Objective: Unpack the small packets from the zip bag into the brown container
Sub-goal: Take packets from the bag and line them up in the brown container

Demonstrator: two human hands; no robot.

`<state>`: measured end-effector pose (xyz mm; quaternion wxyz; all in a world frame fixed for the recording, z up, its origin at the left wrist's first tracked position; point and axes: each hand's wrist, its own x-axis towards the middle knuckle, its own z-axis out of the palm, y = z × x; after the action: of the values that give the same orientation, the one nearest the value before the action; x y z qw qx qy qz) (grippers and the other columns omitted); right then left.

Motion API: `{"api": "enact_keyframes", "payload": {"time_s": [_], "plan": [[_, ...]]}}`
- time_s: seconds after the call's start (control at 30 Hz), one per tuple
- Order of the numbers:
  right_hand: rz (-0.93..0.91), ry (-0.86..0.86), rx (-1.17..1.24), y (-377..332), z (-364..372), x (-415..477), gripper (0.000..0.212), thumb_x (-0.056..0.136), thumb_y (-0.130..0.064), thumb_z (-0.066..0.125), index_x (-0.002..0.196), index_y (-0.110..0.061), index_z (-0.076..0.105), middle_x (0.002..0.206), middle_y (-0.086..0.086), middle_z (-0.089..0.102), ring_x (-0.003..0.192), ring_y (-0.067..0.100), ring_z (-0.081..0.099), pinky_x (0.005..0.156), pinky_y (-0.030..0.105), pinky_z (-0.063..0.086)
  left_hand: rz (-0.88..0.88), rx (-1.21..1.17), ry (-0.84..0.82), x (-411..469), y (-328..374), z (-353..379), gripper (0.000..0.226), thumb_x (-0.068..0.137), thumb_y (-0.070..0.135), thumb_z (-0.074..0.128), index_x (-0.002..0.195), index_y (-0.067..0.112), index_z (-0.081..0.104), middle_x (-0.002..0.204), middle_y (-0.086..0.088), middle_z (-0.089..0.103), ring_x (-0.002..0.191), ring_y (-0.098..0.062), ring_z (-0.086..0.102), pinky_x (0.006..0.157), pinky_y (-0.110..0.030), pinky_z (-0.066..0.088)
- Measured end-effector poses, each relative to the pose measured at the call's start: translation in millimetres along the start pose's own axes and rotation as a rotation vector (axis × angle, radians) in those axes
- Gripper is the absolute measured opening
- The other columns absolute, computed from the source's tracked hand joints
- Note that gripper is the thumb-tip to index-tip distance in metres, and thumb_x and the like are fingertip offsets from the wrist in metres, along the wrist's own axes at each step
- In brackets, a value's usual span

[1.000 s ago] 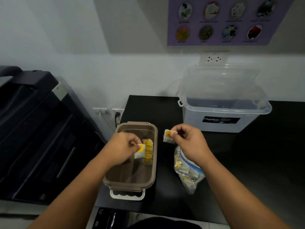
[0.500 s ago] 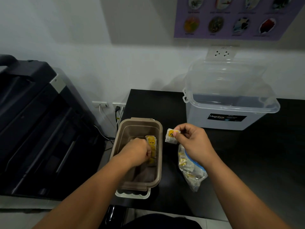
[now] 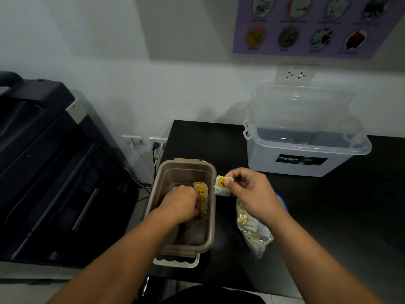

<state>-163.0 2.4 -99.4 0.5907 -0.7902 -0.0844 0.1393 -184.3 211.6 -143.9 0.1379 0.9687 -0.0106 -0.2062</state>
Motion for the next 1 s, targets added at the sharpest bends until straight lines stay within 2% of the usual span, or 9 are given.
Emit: {"api": "enact_keyframes", "payload": {"time_s": [0.2,0.27,0.37,0.5,0.6,0.67,0.8,0.9,1.0], "plan": [[-0.022,-0.044,0.016,-5,10,1,0.014,0.095,-0.013,0.071,0.092,-0.026,0.075,0.090,0.001,0.077,0.087,0.021,0.073,0.082,0.045,0.062,0.075,-0.499,0.355,-33,1,-49,0.006,0.094,0.033,0.069,0.096,0.032,0.074,0.085,0.015,0.072,0.080,0.002,0.066,0.074,-0.016,0.051],[-0.036,-0.055,0.008,-7,15,2,0.015,0.095,-0.012,0.071,0.090,-0.026,0.075,0.089,0.001,0.077,0.086,0.021,0.074,0.082,0.043,0.063,0.146,-0.668,0.385,-46,5,-63,0.010,0.096,0.030,0.068,0.103,0.031,0.075,0.090,0.015,0.074,0.085,0.001,0.069,0.076,-0.014,0.053],[-0.063,-0.081,-0.002,-8,22,3,0.017,0.094,-0.012,0.072,0.089,-0.028,0.075,0.087,0.000,0.076,0.083,0.020,0.074,0.080,0.041,0.063,0.204,-0.615,0.377,-54,7,-69,0.017,0.089,0.034,0.075,0.105,0.030,0.076,0.091,0.013,0.073,0.080,-0.011,0.069,0.073,-0.025,0.057],[-0.090,-0.120,-0.023,-10,28,3,0.011,0.093,-0.014,0.073,0.094,-0.025,0.076,0.088,-0.002,0.076,0.083,0.015,0.073,0.077,0.035,0.063,0.225,-0.446,0.433,-57,12,-68,0.008,0.086,0.026,0.079,0.094,0.026,0.077,0.071,0.017,0.062,0.064,0.003,0.057,0.057,-0.011,0.043],[-0.091,-0.137,-0.037,-11,30,3,0.009,0.093,-0.015,0.074,0.097,-0.022,0.076,0.089,-0.004,0.075,0.084,0.010,0.071,0.076,0.027,0.061,0.199,-0.407,0.408,-60,10,-67,0.002,0.088,0.025,0.077,0.090,0.026,0.076,0.068,0.017,0.062,0.065,0.008,0.059,0.059,-0.008,0.043],[-0.095,-0.055,-0.074,-7,30,5,0.012,0.092,-0.016,0.075,0.097,-0.026,0.074,0.090,-0.006,0.072,0.084,0.005,0.068,0.076,0.020,0.056,0.154,-0.361,0.387,-60,3,-66,0.006,0.087,0.026,0.078,0.087,0.030,0.074,0.072,0.016,0.066,0.069,0.007,0.061,0.062,-0.009,0.045],[-0.016,0.105,-0.234,5,23,12,0.023,0.090,-0.025,0.076,0.108,-0.033,0.064,0.107,-0.009,0.064,0.086,0.008,0.062,0.075,0.023,0.052,0.065,-0.232,0.168,-57,-12,-59,0.010,0.085,0.021,0.079,0.081,0.030,0.074,0.076,0.015,0.070,0.074,0.004,0.065,0.071,-0.015,0.052],[0.132,0.010,-0.261,14,19,13,0.046,0.090,-0.034,0.077,0.130,-0.028,0.056,0.115,-0.007,0.059,0.090,0.010,0.061,0.078,0.027,0.054,0.040,-0.121,-0.035,-50,-12,-42,0.011,0.083,0.017,0.077,0.079,0.027,0.076,0.074,0.016,0.070,0.073,0.003,0.066,0.076,-0.020,0.055],[0.226,-0.108,-0.245,22,22,12,0.061,0.088,-0.042,0.077,0.139,-0.025,0.048,0.113,-0.007,0.059,0.099,0.012,0.063,0.083,0.032,0.056,0.040,-0.050,-0.143,-37,-5,-21,0.008,0.083,0.015,0.075,0.082,0.022,0.077,0.077,0.015,0.071,0.074,0.000,0.066,0.075,-0.020,0.053]]}}
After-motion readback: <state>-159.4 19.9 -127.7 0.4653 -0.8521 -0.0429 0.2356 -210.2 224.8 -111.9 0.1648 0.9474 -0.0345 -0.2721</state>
